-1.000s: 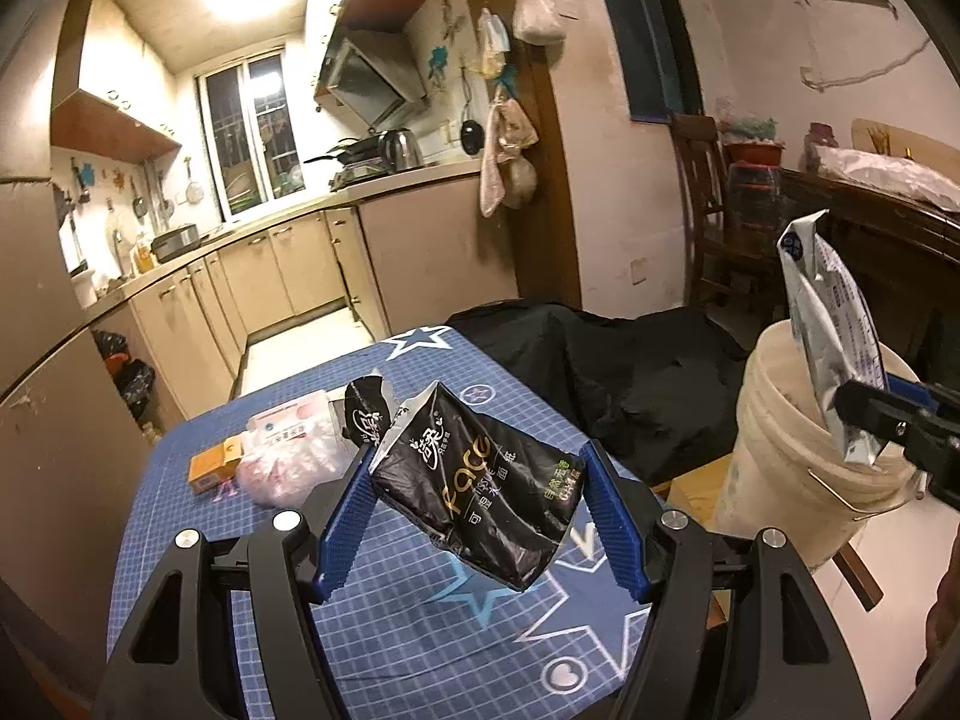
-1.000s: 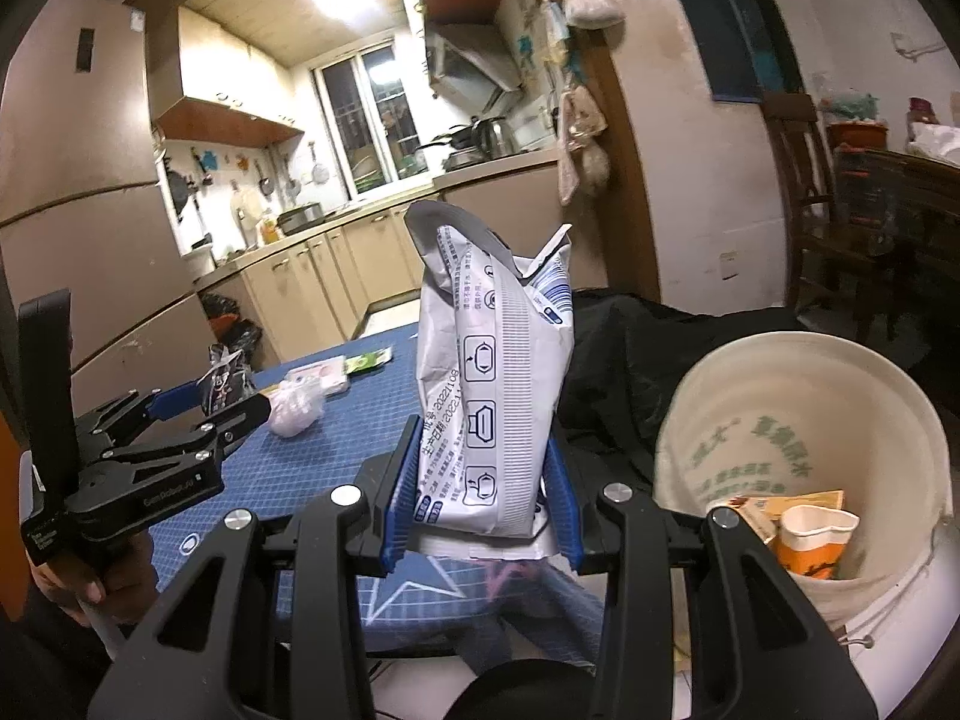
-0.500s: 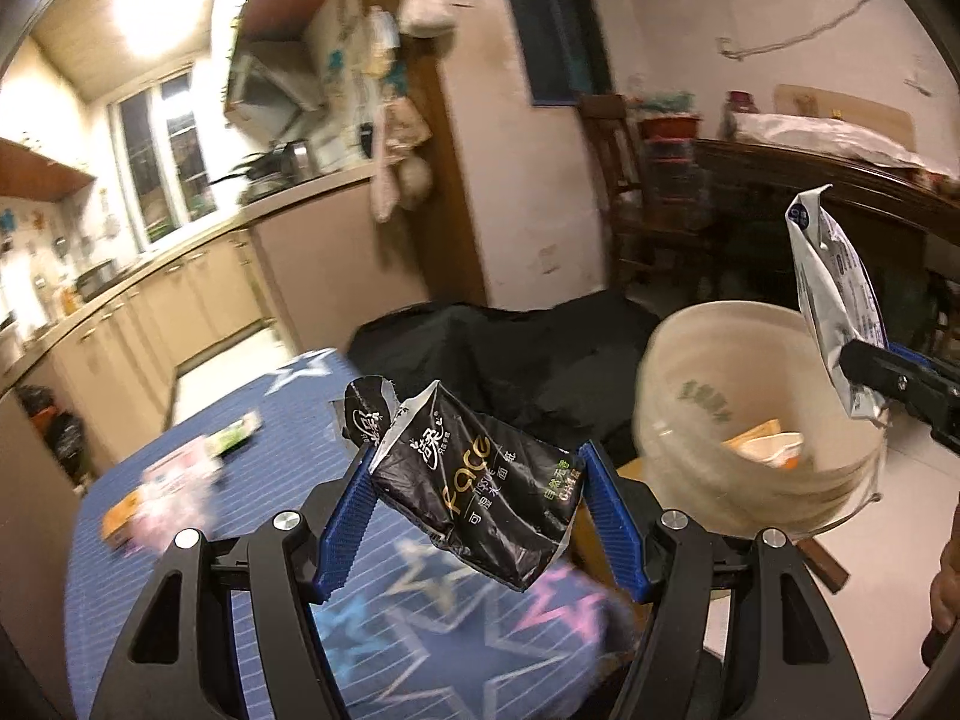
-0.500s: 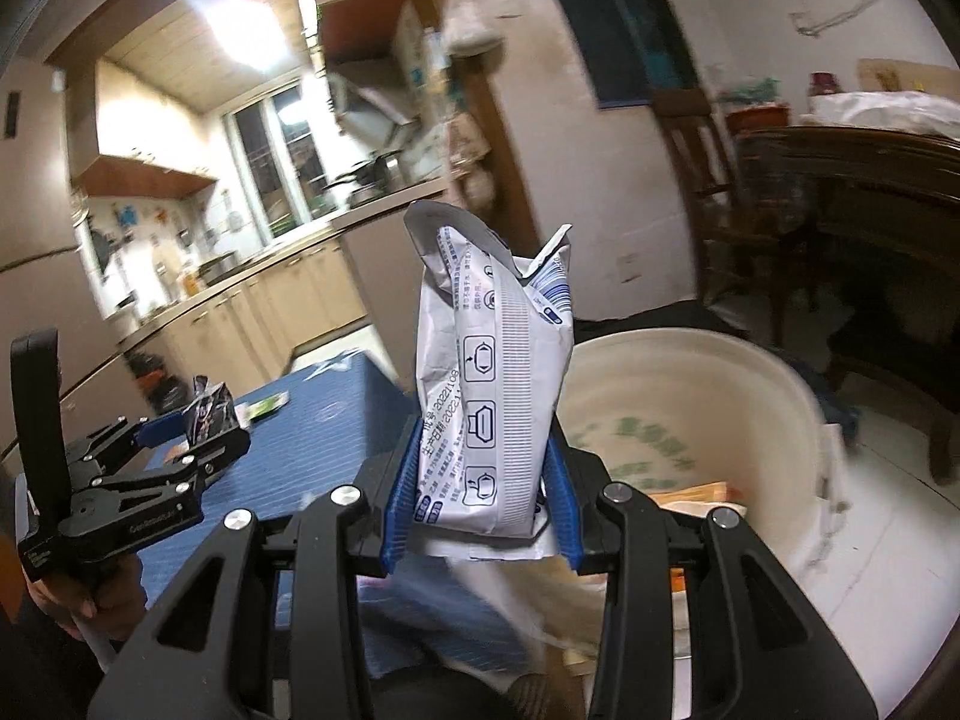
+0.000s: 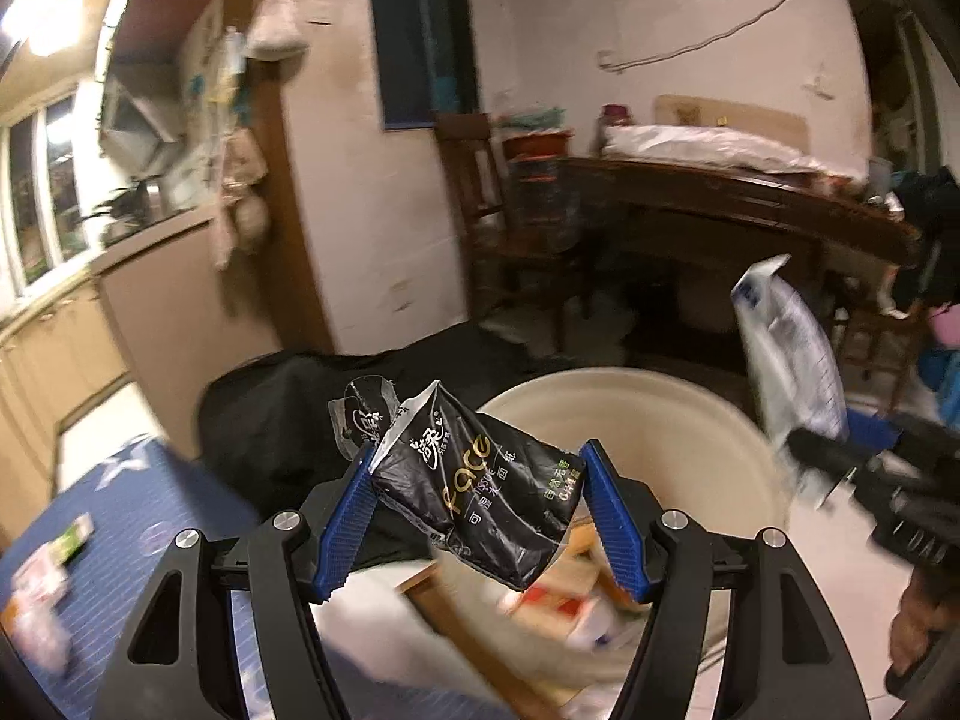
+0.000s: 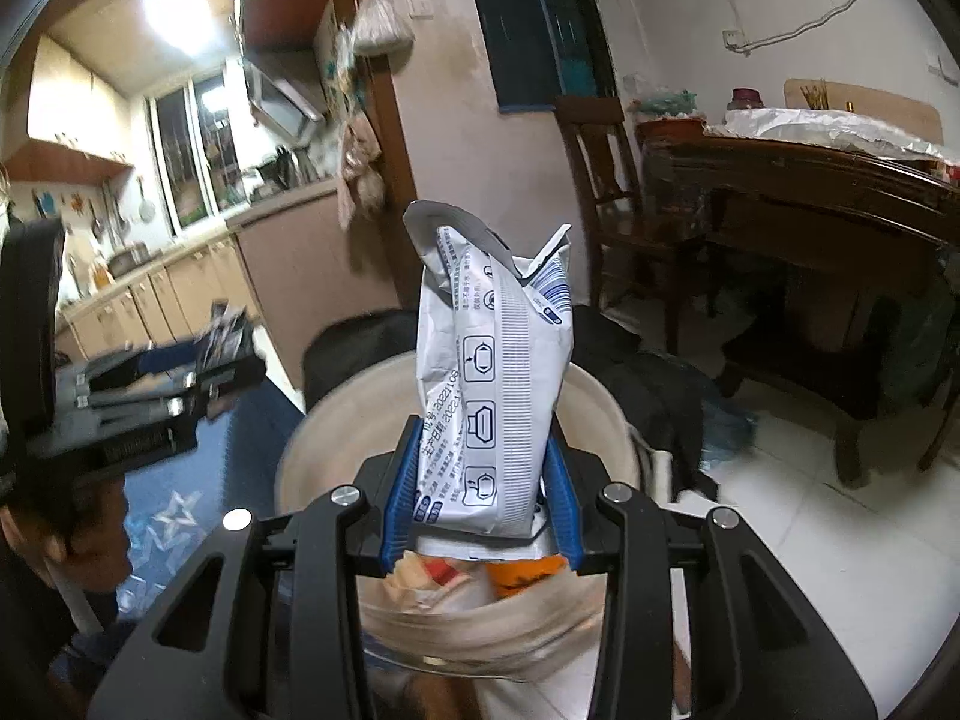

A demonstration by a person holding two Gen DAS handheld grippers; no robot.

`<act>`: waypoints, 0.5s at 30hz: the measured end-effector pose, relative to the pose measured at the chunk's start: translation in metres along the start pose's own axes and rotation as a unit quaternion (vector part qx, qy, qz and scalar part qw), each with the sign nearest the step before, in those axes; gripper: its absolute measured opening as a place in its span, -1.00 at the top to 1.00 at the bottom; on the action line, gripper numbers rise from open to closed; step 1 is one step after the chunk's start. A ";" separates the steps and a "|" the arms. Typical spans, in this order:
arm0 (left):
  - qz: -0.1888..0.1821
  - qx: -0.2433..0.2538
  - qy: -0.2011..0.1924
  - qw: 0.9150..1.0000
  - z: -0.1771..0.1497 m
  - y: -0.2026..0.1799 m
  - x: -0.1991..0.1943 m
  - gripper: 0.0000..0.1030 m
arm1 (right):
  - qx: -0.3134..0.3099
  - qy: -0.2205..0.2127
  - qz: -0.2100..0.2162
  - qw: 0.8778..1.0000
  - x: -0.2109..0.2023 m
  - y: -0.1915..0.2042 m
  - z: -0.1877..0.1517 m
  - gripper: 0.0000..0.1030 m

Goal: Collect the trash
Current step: 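Open both grippers over the white bucket to drop the black bag and white packet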

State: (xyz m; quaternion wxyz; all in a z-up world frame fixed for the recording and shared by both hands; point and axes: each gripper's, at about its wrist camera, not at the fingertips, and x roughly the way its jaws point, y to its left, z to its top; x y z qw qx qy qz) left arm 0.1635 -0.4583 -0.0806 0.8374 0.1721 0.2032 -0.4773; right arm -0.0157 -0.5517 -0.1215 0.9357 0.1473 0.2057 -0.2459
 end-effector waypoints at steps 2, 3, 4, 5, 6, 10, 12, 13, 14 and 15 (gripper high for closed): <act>-0.018 0.003 -0.001 1.000 0.002 -0.004 0.013 -0.33 | -0.004 0.009 -0.008 1.000 0.005 -0.005 0.000 0.29; -0.027 0.005 0.002 1.000 0.003 -0.005 0.020 -0.33 | -0.005 0.012 -0.009 1.000 0.007 -0.007 0.000 0.29; -0.034 0.004 0.003 0.999 0.004 -0.006 0.027 -0.33 | -0.007 0.015 -0.011 1.000 0.010 -0.010 0.000 0.29; -0.039 0.003 0.005 0.999 0.004 -0.006 0.031 -0.33 | -0.009 0.018 -0.012 1.000 0.011 -0.011 0.000 0.29; -0.046 0.001 0.007 0.999 0.004 -0.006 0.035 -0.33 | -0.010 0.020 -0.013 1.000 0.013 -0.012 -0.001 0.29; -0.064 -0.008 0.009 0.998 0.004 -0.005 0.044 -0.33 | -0.007 0.030 -0.009 0.999 0.022 -0.016 -0.002 0.29; -0.066 -0.009 0.010 0.998 0.004 -0.005 0.045 -0.33 | -0.007 0.033 -0.006 0.999 0.025 -0.016 -0.002 0.29; -0.067 -0.009 0.010 0.998 0.004 -0.004 0.046 -0.33 | -0.009 0.034 -0.004 0.999 0.026 -0.015 -0.002 0.29; -0.069 -0.009 0.010 0.997 0.005 -0.004 0.047 -0.34 | -0.010 0.034 -0.003 0.999 0.027 -0.014 -0.001 0.29; -0.069 -0.008 0.010 0.998 0.005 -0.003 0.047 -0.34 | -0.011 0.035 -0.002 0.999 0.029 -0.015 0.001 0.29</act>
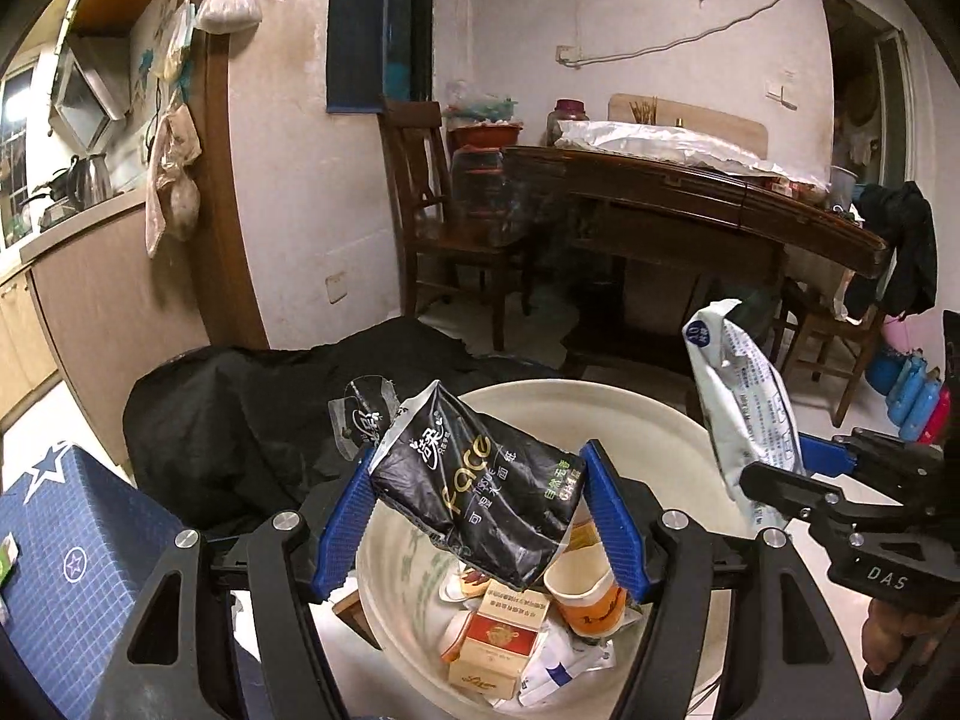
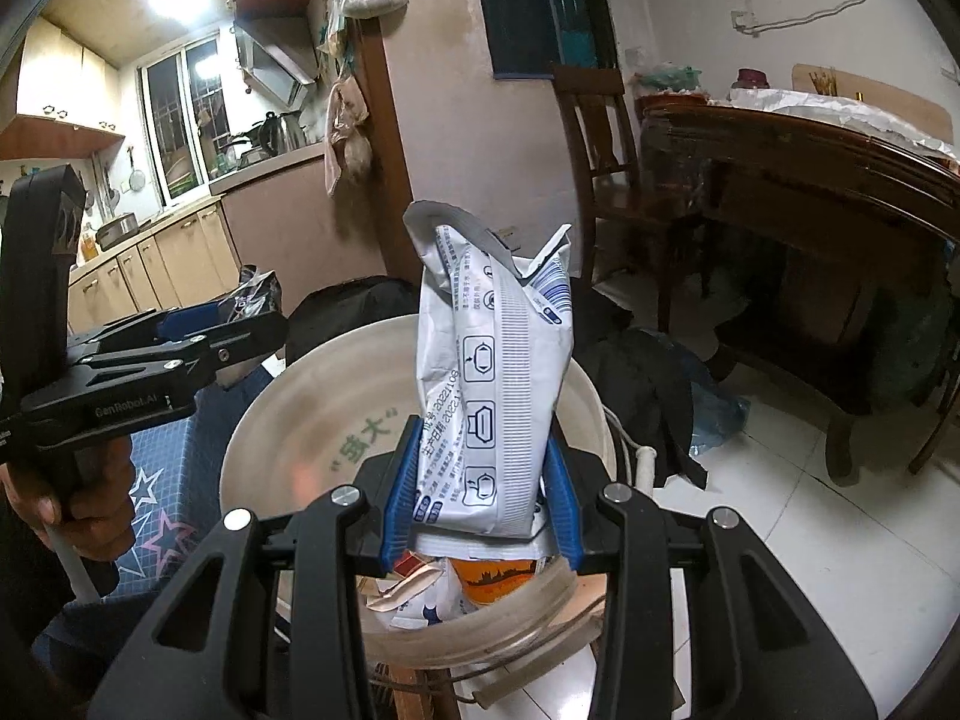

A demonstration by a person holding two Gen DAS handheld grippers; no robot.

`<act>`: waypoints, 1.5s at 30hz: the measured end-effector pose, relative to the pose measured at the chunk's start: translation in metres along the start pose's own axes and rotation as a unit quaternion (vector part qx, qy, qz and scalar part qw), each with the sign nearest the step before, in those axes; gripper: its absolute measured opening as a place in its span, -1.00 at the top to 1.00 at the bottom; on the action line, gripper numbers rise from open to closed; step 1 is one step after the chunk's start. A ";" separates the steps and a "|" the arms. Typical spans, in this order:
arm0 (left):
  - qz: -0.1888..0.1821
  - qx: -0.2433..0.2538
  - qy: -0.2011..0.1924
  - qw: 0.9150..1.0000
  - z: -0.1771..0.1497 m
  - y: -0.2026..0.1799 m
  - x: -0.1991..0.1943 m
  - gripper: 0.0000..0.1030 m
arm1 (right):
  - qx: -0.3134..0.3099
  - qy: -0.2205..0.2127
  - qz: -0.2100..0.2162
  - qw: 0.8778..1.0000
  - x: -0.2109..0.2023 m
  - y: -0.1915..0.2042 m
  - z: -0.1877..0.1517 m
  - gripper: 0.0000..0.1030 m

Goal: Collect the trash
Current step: 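Open both grippers over the white bucket to drop the black bag and white packet, then move both tools back over the table toward the remaining trash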

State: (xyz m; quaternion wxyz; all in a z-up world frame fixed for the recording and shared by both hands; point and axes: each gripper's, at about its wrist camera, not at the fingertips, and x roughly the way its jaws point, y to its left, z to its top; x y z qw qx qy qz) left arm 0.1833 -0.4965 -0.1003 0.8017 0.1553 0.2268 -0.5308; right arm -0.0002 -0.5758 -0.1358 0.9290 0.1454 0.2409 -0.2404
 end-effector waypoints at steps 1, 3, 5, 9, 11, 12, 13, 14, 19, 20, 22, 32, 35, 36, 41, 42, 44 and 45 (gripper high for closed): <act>0.000 0.001 -0.002 1.000 0.001 0.000 0.001 -0.35 | -0.001 0.000 0.000 1.000 0.001 0.000 0.001 0.29; -0.008 0.002 -0.002 1.000 0.002 0.002 0.000 -0.41 | -0.005 0.002 -0.001 1.000 0.004 0.001 0.003 0.22; -0.009 0.005 -0.002 1.000 0.002 0.000 0.001 -0.47 | -0.008 0.007 -0.007 1.000 0.007 0.000 0.004 0.03; -0.007 0.004 -0.004 1.000 0.002 0.000 0.001 -0.68 | -0.006 0.005 -0.008 1.000 0.007 -0.004 0.005 -0.19; -0.006 0.001 0.000 1.000 0.001 0.002 0.002 -0.68 | -0.006 0.003 -0.009 1.000 0.005 -0.004 0.003 -0.19; -0.004 0.000 0.000 1.000 0.000 0.002 0.002 -0.68 | -0.004 0.003 -0.008 1.000 0.005 -0.004 0.002 -0.19; -0.004 0.001 0.000 1.000 0.001 0.002 0.001 -0.68 | -0.003 0.002 -0.008 1.000 0.004 -0.004 0.002 -0.19; -0.001 0.005 -0.001 1.000 0.001 0.002 -0.001 -0.68 | -0.003 0.000 -0.009 1.000 0.002 -0.005 0.001 -0.19; 0.007 0.006 -0.016 1.000 0.000 0.003 -0.015 -0.68 | -0.007 -0.004 -0.010 1.000 -0.001 -0.003 0.003 -0.19; 0.008 0.004 -0.018 1.000 0.000 0.004 -0.018 -0.68 | -0.009 -0.005 -0.010 1.000 -0.003 -0.001 0.003 -0.19; 0.014 0.003 -0.023 1.000 -0.001 0.006 -0.025 -0.68 | -0.013 -0.006 -0.007 1.000 -0.003 0.003 0.005 -0.19; 0.093 -0.033 -0.037 0.994 -0.052 0.056 -0.104 -0.69 | -0.050 -0.005 0.058 0.997 -0.001 0.058 0.004 -0.09; 0.136 -0.065 -0.028 0.988 -0.081 0.089 -0.133 -0.69 | -0.082 0.002 0.100 0.992 0.006 0.097 0.001 -0.06; 0.149 -0.079 -0.025 0.985 -0.090 0.100 -0.143 -0.69 | -0.098 0.006 0.116 0.988 0.010 0.115 -0.001 -0.05; 0.227 -0.154 -0.005 0.962 -0.147 0.165 -0.204 -0.69 | -0.150 0.032 0.180 0.972 0.033 0.187 -0.010 -0.04; 0.240 -0.160 -0.002 0.958 -0.154 0.172 -0.212 -0.69 | -0.159 0.039 0.191 0.968 0.037 0.201 -0.012 -0.03; 0.278 -0.181 0.006 0.943 -0.175 0.196 -0.237 -0.69 | -0.179 0.049 0.214 0.959 0.047 0.230 -0.014 -0.03; 0.295 -0.193 0.010 0.936 -0.184 0.210 -0.251 -0.69 | -0.189 0.054 0.224 0.955 0.051 0.244 -0.015 -0.03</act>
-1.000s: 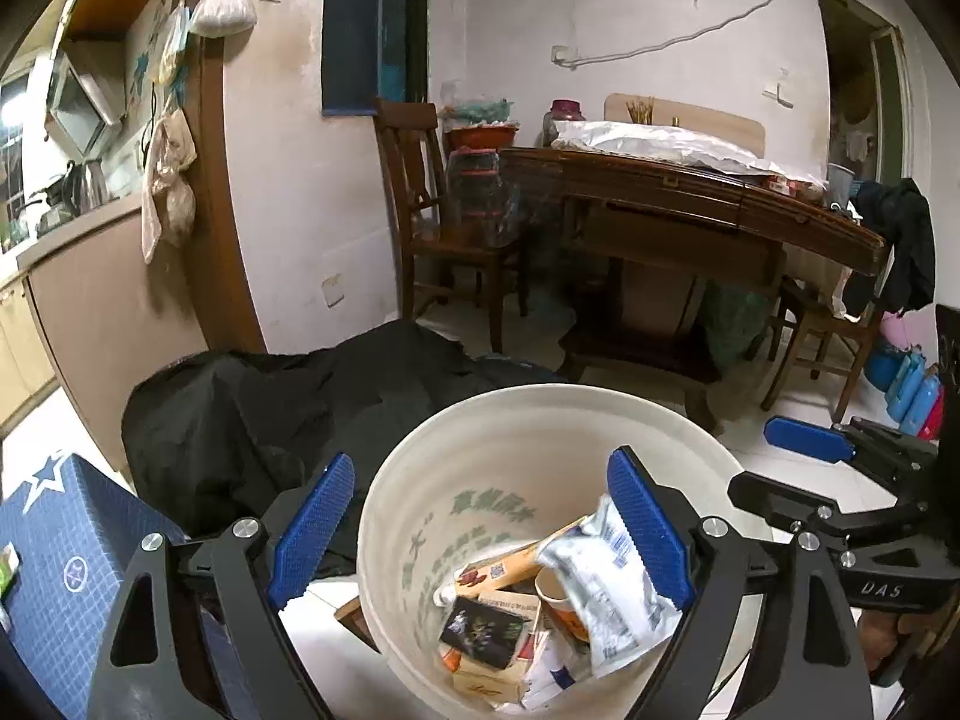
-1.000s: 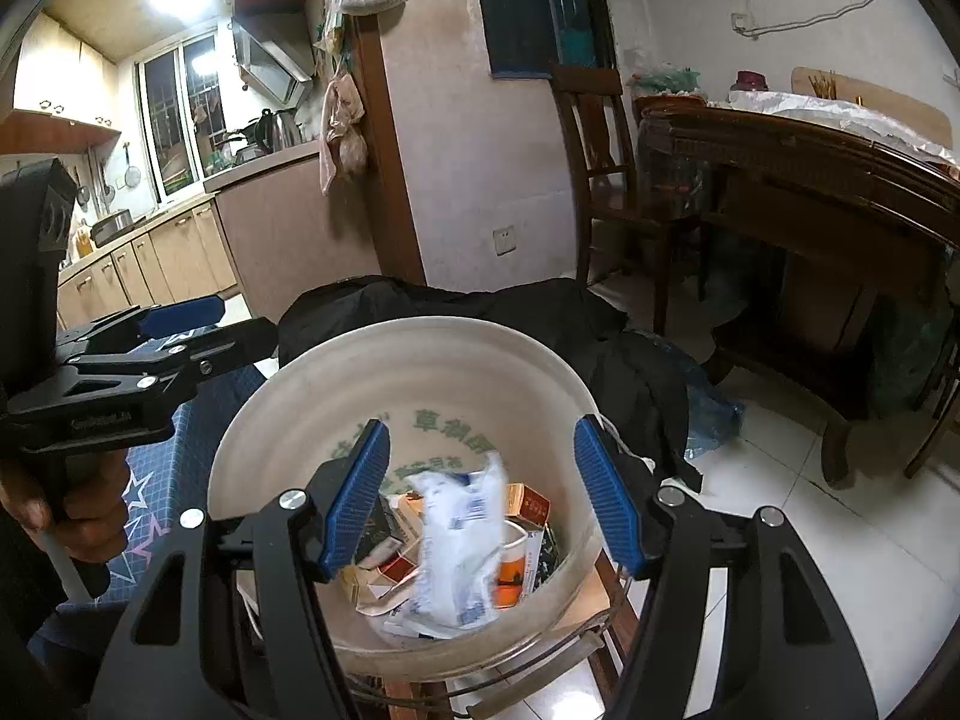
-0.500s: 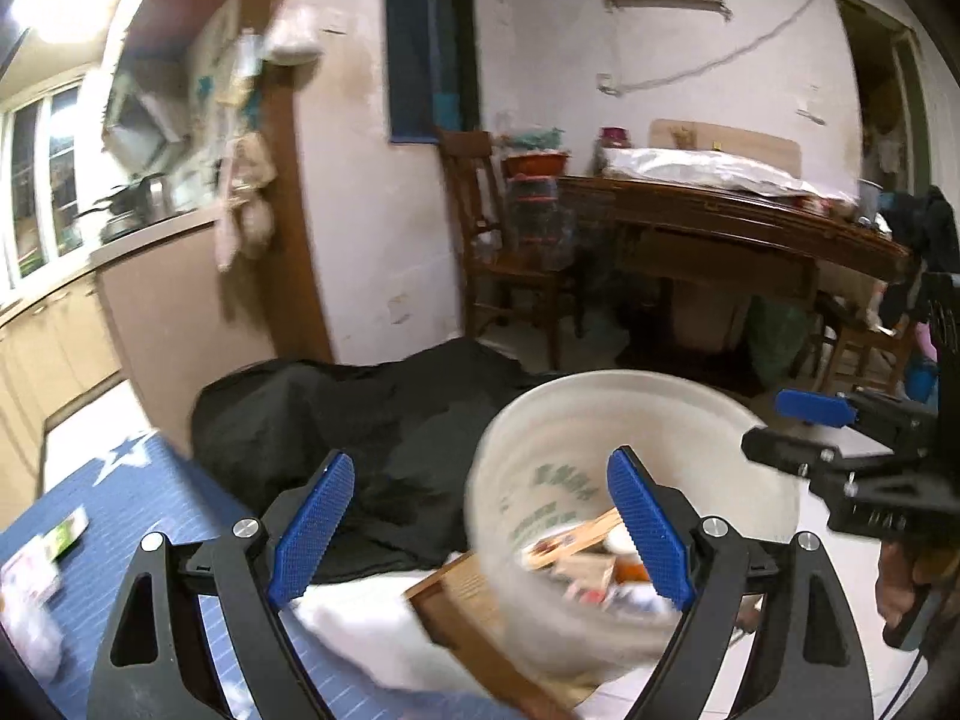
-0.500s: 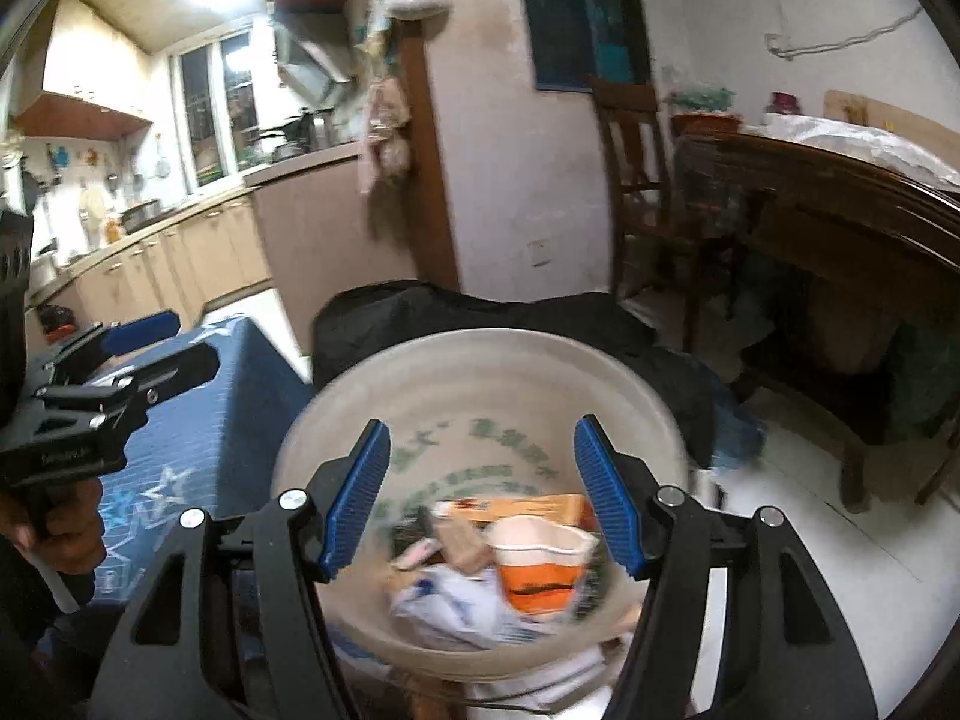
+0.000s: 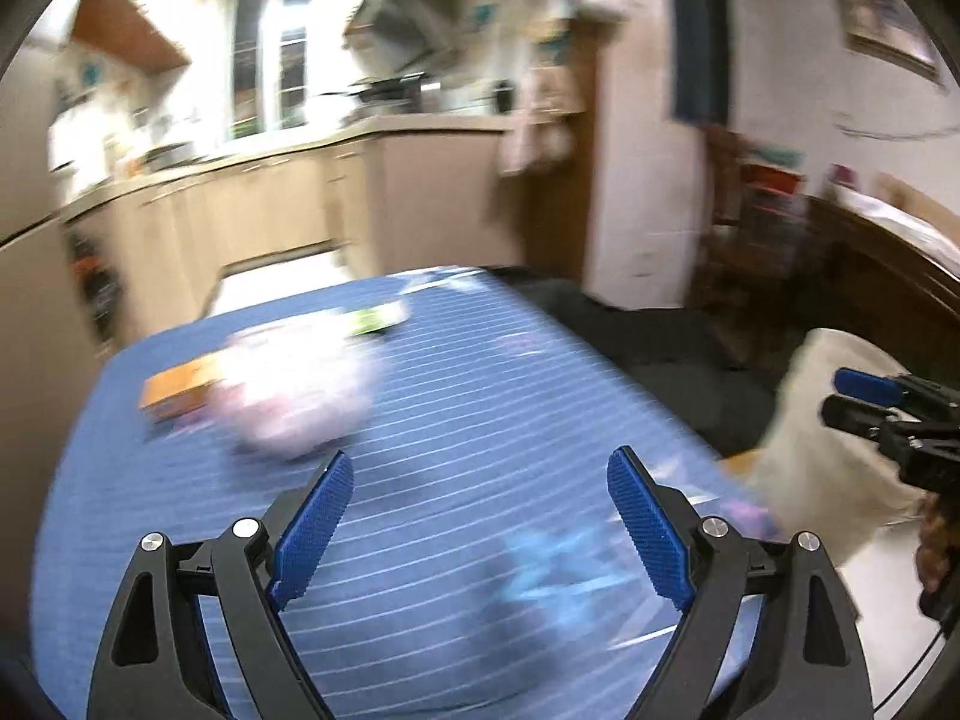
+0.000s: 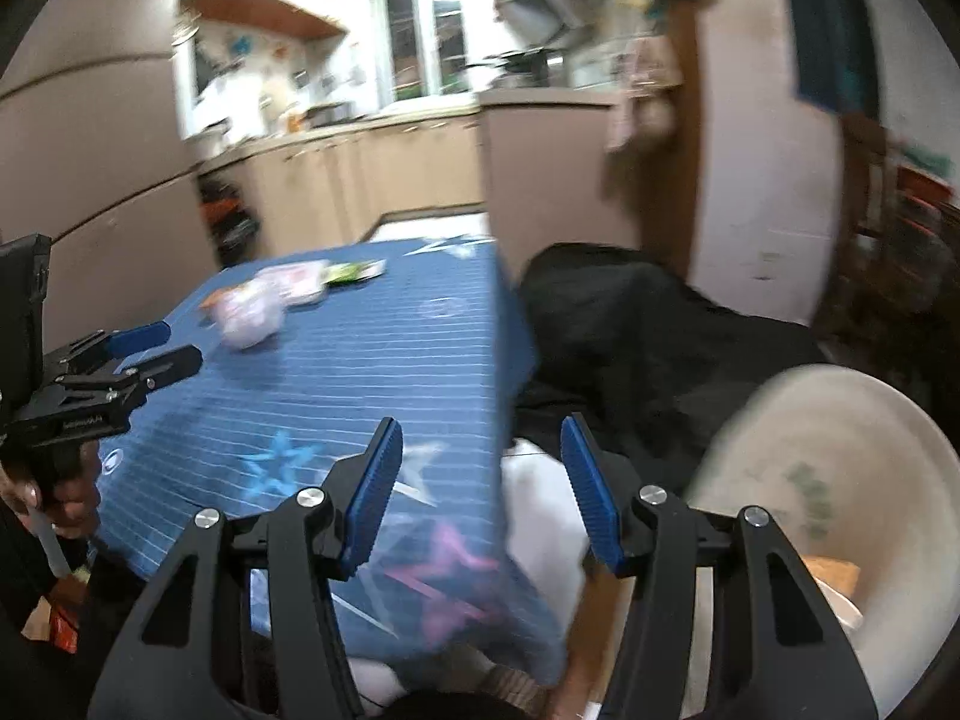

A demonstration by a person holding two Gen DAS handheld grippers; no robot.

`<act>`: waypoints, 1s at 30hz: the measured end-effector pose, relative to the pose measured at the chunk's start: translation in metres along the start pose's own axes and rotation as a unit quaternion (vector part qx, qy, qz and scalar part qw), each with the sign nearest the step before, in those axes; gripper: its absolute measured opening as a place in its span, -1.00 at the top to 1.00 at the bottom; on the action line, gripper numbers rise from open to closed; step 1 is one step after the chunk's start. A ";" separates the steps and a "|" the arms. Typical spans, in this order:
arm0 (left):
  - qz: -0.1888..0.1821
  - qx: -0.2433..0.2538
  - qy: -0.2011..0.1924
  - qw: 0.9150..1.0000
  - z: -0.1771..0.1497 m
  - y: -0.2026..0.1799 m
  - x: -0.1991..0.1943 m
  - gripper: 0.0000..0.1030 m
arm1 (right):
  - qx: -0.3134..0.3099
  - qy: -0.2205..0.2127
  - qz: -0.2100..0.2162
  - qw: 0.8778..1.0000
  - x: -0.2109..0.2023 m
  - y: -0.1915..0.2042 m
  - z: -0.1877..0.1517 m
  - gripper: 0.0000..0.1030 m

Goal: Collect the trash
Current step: 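Move both tools back over the table toward the remaining trash, then grasp the yellow cigarette box with the left gripper while the right gripper grasps the clear plastic bag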

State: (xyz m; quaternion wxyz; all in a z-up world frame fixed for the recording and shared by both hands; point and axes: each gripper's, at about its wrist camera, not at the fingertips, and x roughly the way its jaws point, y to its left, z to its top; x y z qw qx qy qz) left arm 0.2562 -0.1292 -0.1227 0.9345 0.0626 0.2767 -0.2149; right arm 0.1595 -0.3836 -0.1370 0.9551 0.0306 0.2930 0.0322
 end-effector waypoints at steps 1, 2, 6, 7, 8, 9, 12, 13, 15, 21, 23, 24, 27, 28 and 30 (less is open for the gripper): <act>0.012 -0.008 0.002 1.000 -0.001 0.014 -0.002 -0.69 | -0.008 0.004 0.010 1.000 0.009 0.009 0.004 -0.03; 0.031 -0.019 0.005 0.999 -0.002 0.035 -0.003 -0.70 | -0.018 0.010 0.022 1.000 0.020 0.020 0.011 -0.03; 0.091 -0.048 0.011 0.995 0.008 0.108 -0.002 -0.80 | -0.045 0.023 0.052 0.997 0.051 0.052 0.034 -0.04; 0.092 -0.050 0.011 0.994 0.011 0.125 -0.001 -0.82 | -0.056 0.026 0.067 0.996 0.060 0.061 0.043 -0.04; 0.093 -0.048 0.011 0.994 0.017 0.144 0.004 -0.86 | -0.065 0.028 0.077 0.994 0.066 0.068 0.048 -0.06; 0.100 -0.043 0.012 0.994 0.023 0.163 0.011 -0.87 | -0.081 0.031 0.092 0.992 0.075 0.079 0.054 -0.21; 0.063 -0.028 0.033 0.997 0.035 0.209 0.030 -0.90 | -0.130 0.039 0.134 0.982 0.095 0.104 0.066 -0.74; 0.040 -0.012 0.040 0.998 0.041 0.226 0.042 -0.90 | -0.147 0.040 0.141 0.978 0.101 0.113 0.068 -0.76; 0.010 0.026 0.053 0.998 0.049 0.242 0.060 -0.90 | -0.185 0.045 0.163 0.968 0.117 0.129 0.080 -0.89; -0.066 0.099 0.102 0.988 0.067 0.271 0.118 -0.90 | -0.273 0.087 0.222 0.932 0.169 0.162 0.109 -0.89; -0.097 0.125 0.105 0.982 0.071 0.272 0.128 -0.90 | -0.297 0.111 0.252 0.914 0.184 0.170 0.115 -0.89; -0.107 0.138 0.105 0.979 0.072 0.273 0.132 -0.90 | -0.313 0.121 0.263 0.905 0.192 0.177 0.118 -0.89; -0.116 0.156 0.110 0.975 0.075 0.277 0.148 -0.90 | -0.368 0.143 0.283 0.874 0.213 0.197 0.121 -0.89; -0.121 0.161 0.116 0.973 0.074 0.279 0.154 -0.90 | -0.383 0.147 0.285 0.866 0.220 0.203 0.122 -0.89; -0.130 0.183 0.125 0.966 0.070 0.278 0.163 -0.90 | -0.397 0.163 0.292 0.855 0.236 0.214 0.124 -0.89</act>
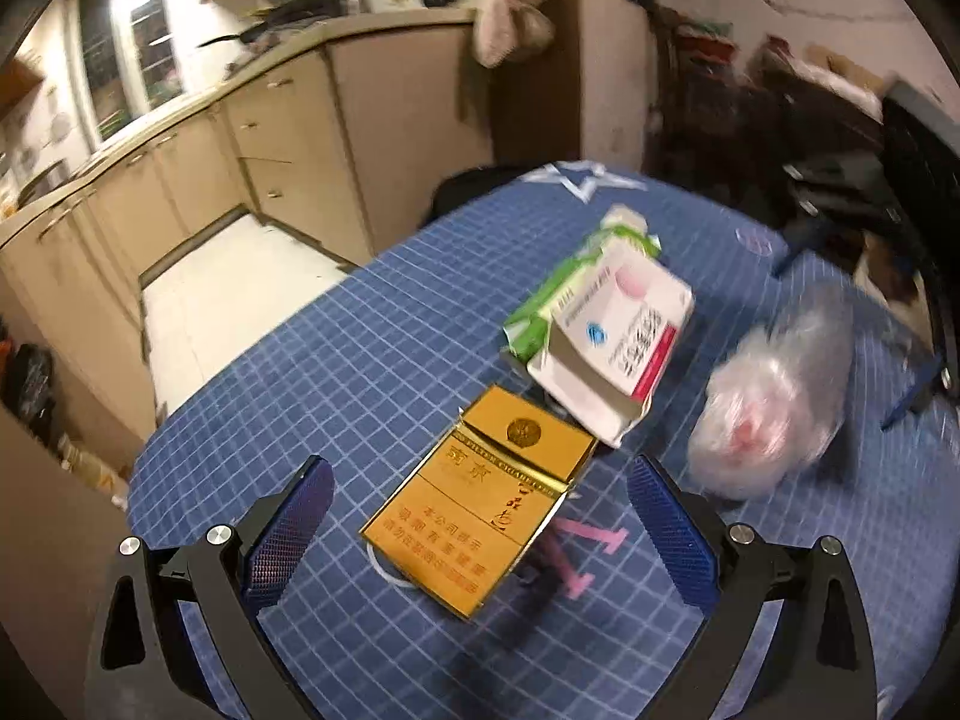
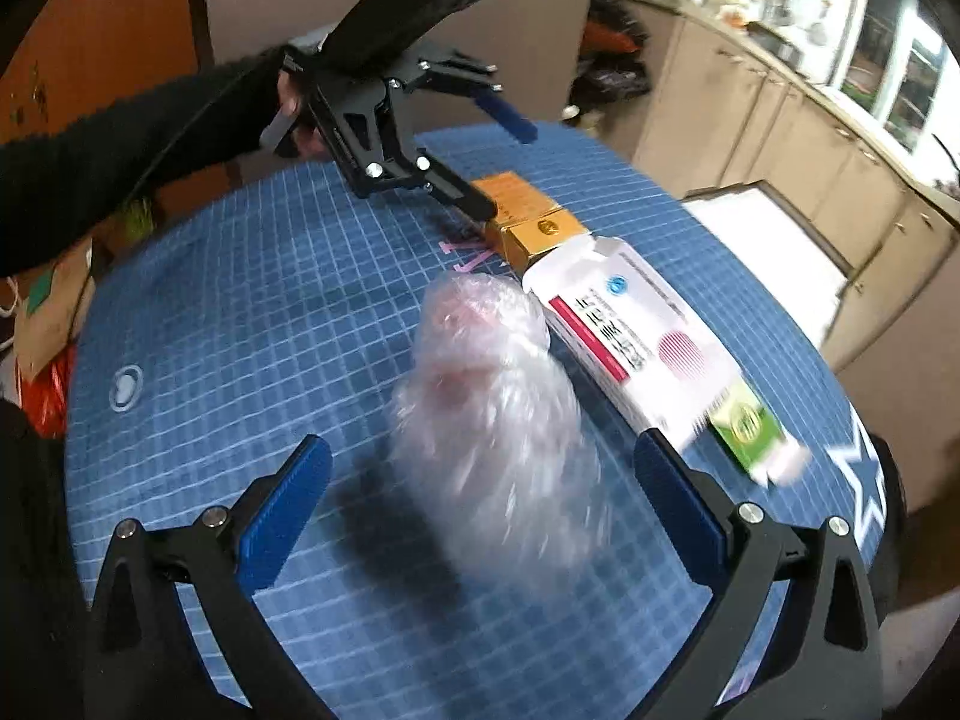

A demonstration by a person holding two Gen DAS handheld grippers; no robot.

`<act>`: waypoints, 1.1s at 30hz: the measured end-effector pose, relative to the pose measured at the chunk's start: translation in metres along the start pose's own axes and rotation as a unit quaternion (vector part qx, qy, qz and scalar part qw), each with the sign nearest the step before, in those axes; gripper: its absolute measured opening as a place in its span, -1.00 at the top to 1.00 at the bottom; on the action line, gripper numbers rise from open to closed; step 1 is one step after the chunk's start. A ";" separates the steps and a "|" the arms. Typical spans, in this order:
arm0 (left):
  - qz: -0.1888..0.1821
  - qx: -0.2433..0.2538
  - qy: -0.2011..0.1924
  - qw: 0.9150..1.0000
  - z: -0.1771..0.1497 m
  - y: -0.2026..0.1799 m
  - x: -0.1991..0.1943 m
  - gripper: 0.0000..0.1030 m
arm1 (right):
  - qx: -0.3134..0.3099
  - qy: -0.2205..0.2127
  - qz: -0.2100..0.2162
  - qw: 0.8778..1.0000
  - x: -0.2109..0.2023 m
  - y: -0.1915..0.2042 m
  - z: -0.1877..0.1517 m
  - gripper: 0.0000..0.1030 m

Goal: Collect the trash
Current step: 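Grasp the yellow cigarette box with the left gripper while the right gripper grasps the clear plastic bag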

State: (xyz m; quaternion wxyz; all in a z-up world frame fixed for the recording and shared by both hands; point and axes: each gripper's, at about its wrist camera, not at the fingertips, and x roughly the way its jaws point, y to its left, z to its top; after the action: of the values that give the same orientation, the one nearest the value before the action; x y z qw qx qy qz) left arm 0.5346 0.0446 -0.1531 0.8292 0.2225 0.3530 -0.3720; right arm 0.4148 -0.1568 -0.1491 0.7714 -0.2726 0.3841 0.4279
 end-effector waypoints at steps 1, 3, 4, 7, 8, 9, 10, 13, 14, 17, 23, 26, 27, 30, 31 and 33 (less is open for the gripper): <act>-0.004 0.011 0.005 1.000 -0.001 -0.001 0.006 -0.90 | 0.001 0.008 0.012 1.000 0.008 -0.004 0.004 -0.89; -0.014 0.031 0.013 0.999 -0.003 -0.004 0.015 -0.90 | 0.007 0.021 0.036 0.999 0.019 -0.010 0.009 -0.89; -0.019 0.038 0.019 0.999 -0.005 -0.004 0.020 -0.90 | 0.008 0.027 0.046 0.999 0.024 -0.012 0.012 -0.89; -0.030 0.052 0.036 0.998 -0.010 -0.005 0.035 -0.87 | 0.016 0.045 0.068 0.997 0.039 -0.015 0.015 -0.47; -0.033 0.055 0.032 0.997 -0.011 -0.005 0.038 -0.83 | 0.019 0.052 0.072 0.996 0.044 -0.015 0.016 -0.30; -0.035 0.052 0.028 0.998 -0.011 -0.004 0.038 -0.65 | 0.023 0.053 0.073 0.996 0.046 -0.015 0.015 -0.25; -0.034 0.046 0.023 0.998 -0.011 -0.003 0.037 -0.53 | 0.026 0.049 0.071 0.996 0.047 -0.014 0.014 -0.20; -0.015 0.039 0.009 0.999 -0.016 -0.007 0.030 -0.29 | 0.041 0.030 0.058 0.997 0.040 -0.011 0.008 -0.04; -0.013 0.035 0.006 0.999 -0.019 -0.011 0.025 -0.26 | 0.050 0.022 0.048 0.997 0.034 -0.008 0.004 0.01; -0.004 0.026 -0.013 1.000 -0.031 -0.027 0.007 -0.21 | 0.073 -0.001 0.030 0.997 0.015 0.003 -0.008 0.07; 0.051 -0.044 -0.033 0.997 -0.052 -0.069 -0.036 -0.18 | 0.164 -0.078 0.018 0.983 -0.031 0.033 -0.036 0.09; 0.100 -0.100 -0.038 0.989 -0.057 -0.099 -0.060 -0.17 | 0.234 -0.120 0.023 0.964 -0.054 0.047 -0.052 0.09; 0.116 -0.111 -0.043 0.986 -0.058 -0.108 -0.068 -0.17 | 0.253 -0.128 0.019 0.959 -0.059 0.053 -0.057 0.09; 0.151 -0.168 -0.062 0.972 -0.057 -0.135 -0.094 -0.16 | 0.301 -0.146 0.001 0.942 -0.076 0.072 -0.075 0.09; 0.164 -0.192 -0.065 0.965 -0.056 -0.145 -0.102 -0.16 | 0.311 -0.141 -0.015 0.940 -0.076 0.080 -0.078 0.09; 0.183 -0.209 -0.070 0.958 -0.052 -0.160 -0.111 -0.15 | 0.328 -0.137 -0.047 0.933 -0.082 0.097 -0.089 0.09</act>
State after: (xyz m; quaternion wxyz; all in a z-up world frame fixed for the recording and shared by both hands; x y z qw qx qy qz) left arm 0.3368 0.0287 -0.1203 0.9339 0.0787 0.3166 -0.1465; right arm 0.2710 -0.2131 -0.1398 0.8821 0.0394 0.3805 0.2748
